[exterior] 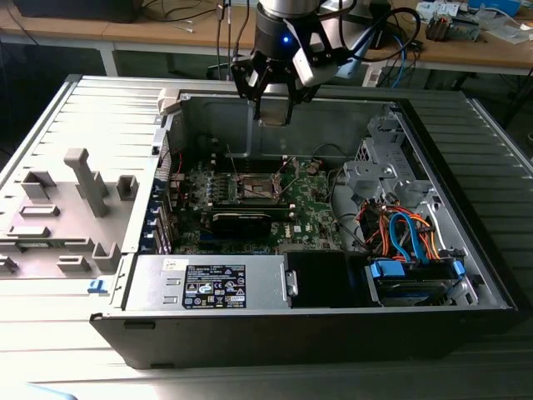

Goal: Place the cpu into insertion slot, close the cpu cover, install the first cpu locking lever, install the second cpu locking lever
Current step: 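Place the cpu into insertion slot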

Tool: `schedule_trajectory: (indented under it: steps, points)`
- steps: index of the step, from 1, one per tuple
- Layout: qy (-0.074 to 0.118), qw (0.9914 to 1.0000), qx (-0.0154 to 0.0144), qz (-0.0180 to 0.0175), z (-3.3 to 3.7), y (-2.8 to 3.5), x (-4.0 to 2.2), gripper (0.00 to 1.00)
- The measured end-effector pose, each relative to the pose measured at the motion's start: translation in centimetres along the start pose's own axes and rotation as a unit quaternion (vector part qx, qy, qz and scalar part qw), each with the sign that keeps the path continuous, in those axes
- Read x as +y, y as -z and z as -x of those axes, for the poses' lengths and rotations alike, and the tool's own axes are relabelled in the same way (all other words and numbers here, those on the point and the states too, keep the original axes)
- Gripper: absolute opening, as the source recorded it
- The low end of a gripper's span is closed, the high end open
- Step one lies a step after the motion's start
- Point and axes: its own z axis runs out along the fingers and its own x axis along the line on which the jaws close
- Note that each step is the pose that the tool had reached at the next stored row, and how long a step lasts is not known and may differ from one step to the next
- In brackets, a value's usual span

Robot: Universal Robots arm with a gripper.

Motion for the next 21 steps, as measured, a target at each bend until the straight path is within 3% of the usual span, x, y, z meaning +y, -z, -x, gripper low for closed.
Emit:
schedule_trajectory:
  steps: [21]
  points:
    - [0.0,1.0,0.0,-0.0002,0.02,-0.6,-0.35,0.55]
